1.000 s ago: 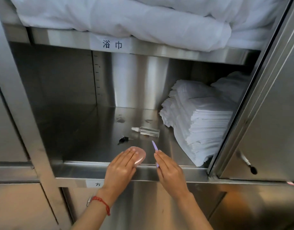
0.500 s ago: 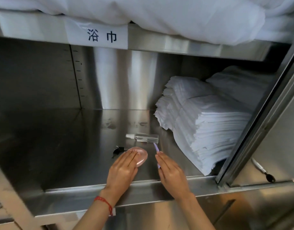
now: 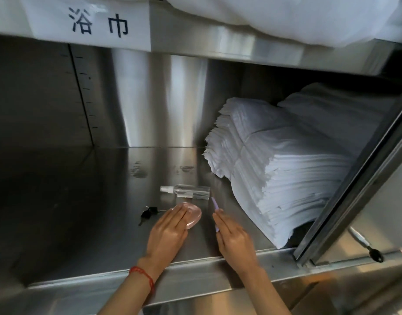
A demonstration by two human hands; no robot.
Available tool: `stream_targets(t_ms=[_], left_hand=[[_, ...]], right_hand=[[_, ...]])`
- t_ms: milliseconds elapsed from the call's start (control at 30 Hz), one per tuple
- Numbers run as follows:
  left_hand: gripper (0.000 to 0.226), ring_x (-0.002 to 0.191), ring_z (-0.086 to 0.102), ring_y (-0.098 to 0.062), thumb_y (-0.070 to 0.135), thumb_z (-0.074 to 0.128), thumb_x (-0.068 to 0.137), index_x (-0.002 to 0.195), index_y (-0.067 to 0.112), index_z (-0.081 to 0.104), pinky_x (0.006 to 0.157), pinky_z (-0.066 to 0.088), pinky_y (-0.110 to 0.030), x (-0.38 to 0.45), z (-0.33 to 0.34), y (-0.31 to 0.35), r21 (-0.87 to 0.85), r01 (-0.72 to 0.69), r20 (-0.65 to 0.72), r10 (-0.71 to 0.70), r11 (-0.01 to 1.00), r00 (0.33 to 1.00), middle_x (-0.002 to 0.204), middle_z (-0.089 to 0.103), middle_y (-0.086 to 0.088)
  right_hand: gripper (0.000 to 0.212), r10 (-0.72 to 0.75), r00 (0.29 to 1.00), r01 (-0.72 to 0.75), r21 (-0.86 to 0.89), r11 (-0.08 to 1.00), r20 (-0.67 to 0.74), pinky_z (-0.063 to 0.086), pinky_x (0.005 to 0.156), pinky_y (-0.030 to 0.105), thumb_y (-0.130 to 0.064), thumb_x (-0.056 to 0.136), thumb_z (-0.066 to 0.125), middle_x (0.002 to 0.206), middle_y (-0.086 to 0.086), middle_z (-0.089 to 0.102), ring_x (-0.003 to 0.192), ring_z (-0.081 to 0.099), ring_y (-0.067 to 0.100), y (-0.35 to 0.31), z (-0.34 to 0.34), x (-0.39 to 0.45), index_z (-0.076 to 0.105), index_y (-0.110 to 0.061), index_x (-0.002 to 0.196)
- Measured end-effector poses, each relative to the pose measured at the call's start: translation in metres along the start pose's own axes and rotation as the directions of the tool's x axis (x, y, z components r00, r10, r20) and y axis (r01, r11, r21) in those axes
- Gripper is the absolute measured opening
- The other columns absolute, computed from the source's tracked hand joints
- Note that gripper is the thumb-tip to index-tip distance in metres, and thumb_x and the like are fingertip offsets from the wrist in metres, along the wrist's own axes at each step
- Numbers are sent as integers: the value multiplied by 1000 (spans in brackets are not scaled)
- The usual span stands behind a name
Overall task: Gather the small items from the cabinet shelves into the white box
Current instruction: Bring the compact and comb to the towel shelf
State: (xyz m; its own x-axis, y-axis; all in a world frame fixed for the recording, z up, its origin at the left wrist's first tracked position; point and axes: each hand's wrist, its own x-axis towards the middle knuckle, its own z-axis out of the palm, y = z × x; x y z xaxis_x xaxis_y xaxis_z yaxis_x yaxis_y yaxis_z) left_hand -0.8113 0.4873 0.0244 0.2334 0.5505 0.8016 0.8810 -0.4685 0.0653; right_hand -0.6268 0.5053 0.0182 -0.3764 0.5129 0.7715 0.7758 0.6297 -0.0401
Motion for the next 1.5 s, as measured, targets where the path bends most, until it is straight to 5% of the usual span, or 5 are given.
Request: stream_targets(t_ms=[300, 433, 633, 867, 1500], left_hand=[[39, 89, 71, -26, 4, 47, 69, 96, 1, 74, 79, 55, -38, 9, 25, -1, 44, 5, 56, -8, 999, 998, 99, 72, -13], [51, 87, 71, -26, -8, 82, 43, 93, 0, 75, 76, 56, -39, 14, 30, -3, 43, 27, 108, -31, 999, 994, 96, 73, -13], [62, 87, 71, -26, -9, 87, 32, 92, 0, 75, 76, 56, -38, 20, 33, -4, 19, 40, 153, -42, 999, 987, 97, 72, -14], [61, 88, 71, -27, -9, 87, 33, 92, -1, 74, 74, 56, -40, 21, 39, -10, 0, 76, 192, -74, 997, 979, 97, 72, -15], [58, 93, 70, -24, -9, 87, 42, 97, 5, 75, 82, 54, -35, 21, 43, -11, -27, 92, 244, -83, 995, 966, 100, 72, -11]], right_hand=[[45, 35, 997, -38, 42, 998, 71, 59, 70, 34, 11, 54, 80, 103, 15, 71, 92, 70, 24, 23, 9, 4, 72, 3, 98], [43, 43, 996, -48, 62, 997, 76, 59, 71, 34, 11, 58, 78, 105, 15, 70, 93, 70, 24, 30, 16, 6, 72, 3, 100], [34, 10, 993, -10, -1, 1000, 116, 58, 74, 31, -6, 81, 45, 107, 13, 70, 97, 68, 23, 34, 30, 7, 72, 0, 101], [43, 5, 984, -4, -9, 1000, 176, 58, 75, 34, 5, 57, 81, 106, 12, 71, 97, 69, 23, 37, 37, 9, 73, -1, 99], [38, 57, 957, -58, -6, 998, 283, 58, 74, 29, 1, 59, 84, 100, 9, 72, 91, 70, 20, 36, 39, 10, 75, -4, 95]])
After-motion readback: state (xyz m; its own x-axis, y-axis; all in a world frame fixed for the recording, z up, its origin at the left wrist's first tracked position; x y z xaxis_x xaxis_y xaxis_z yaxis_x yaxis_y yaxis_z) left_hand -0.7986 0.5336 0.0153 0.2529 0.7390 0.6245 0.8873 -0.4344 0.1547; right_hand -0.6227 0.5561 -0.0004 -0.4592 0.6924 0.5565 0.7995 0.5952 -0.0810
